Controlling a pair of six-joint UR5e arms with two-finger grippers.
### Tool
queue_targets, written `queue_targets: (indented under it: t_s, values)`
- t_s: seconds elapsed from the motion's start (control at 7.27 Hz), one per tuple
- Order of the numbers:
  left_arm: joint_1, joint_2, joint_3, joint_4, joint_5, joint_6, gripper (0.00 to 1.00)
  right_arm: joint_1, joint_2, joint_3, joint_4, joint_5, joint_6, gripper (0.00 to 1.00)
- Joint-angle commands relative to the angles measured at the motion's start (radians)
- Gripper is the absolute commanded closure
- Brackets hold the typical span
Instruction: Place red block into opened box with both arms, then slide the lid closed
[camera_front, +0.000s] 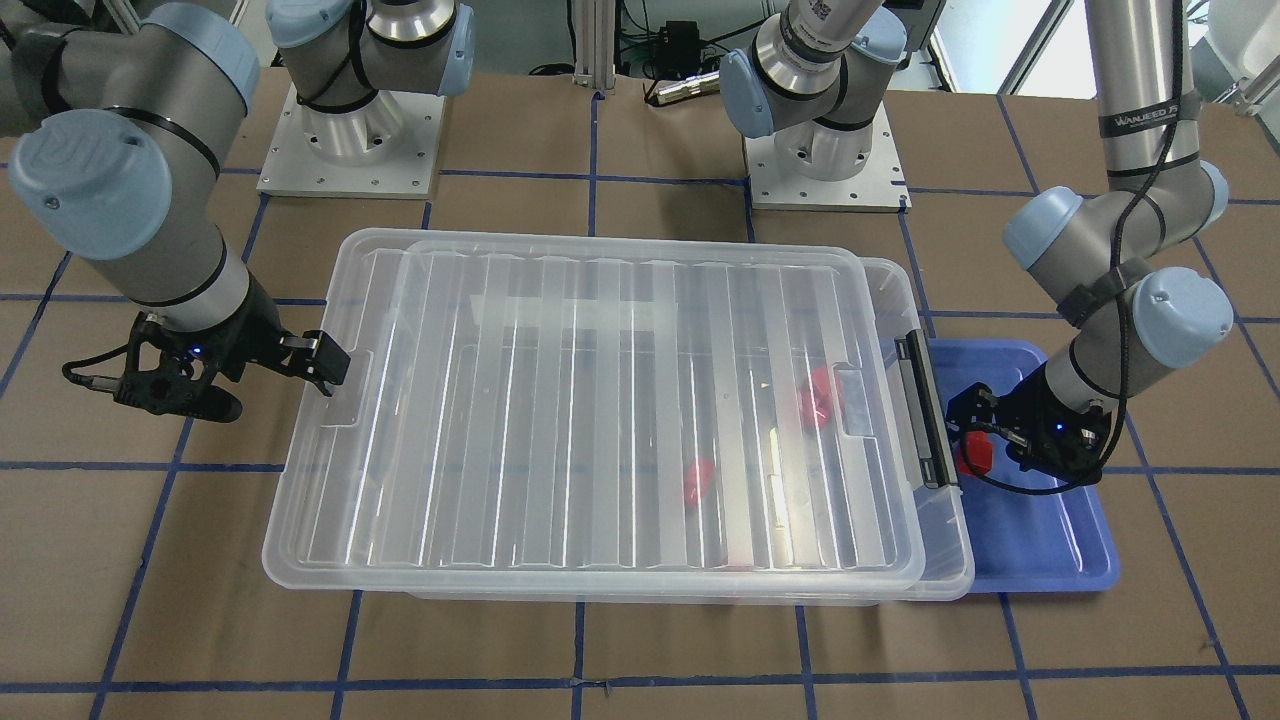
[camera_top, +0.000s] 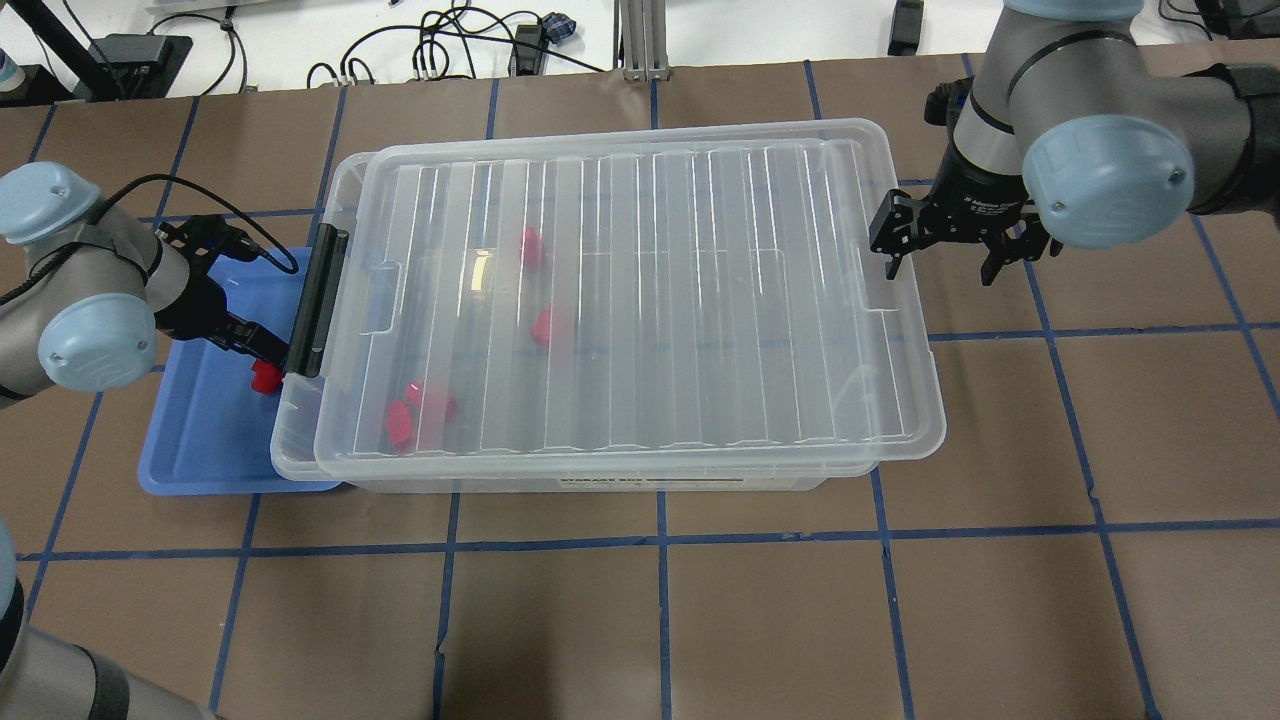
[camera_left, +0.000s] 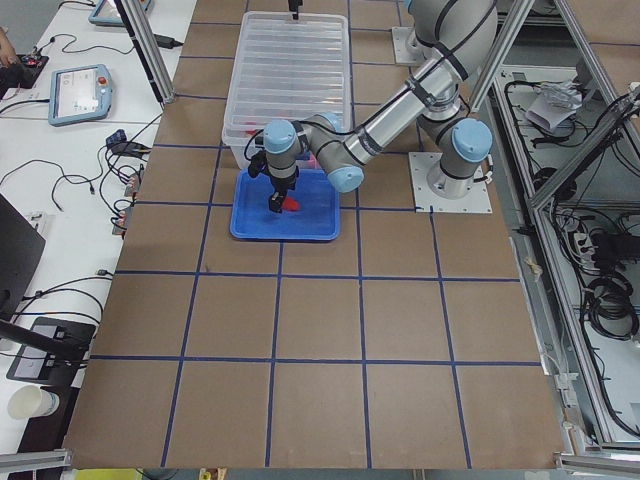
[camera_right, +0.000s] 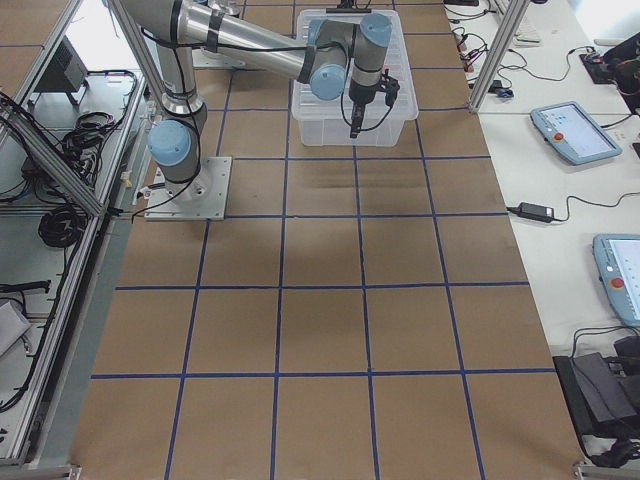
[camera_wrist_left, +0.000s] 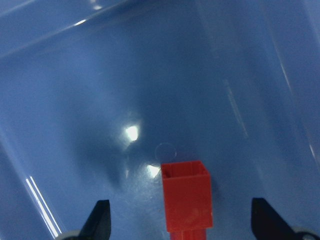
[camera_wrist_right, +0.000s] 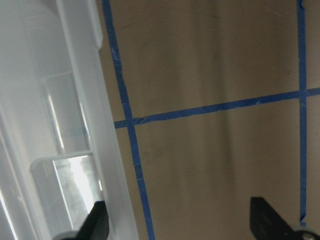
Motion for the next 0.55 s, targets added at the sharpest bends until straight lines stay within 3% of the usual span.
queue_targets:
  t_s: [0.0, 0.28, 0.41]
  values:
    - [-0.001, -0.007, -0.009, -0.008, 0.001, -0.041, 0.11, -0.028, 0.000, -0.001, -0.001, -0.024, -0.037, 0.00]
    - [-0.001, -0.020, -0.007, -0.005, 0.001, -0.038, 0.50, -0.068, -0.002, -0.006, 0.002, -0.042, -0.074, 0.00]
    - [-0.002, -0.018, 0.002, -0.006, 0.003, -0.041, 0.60, -0.087, -0.002, -0.007, 0.002, -0.042, -0.097, 0.00]
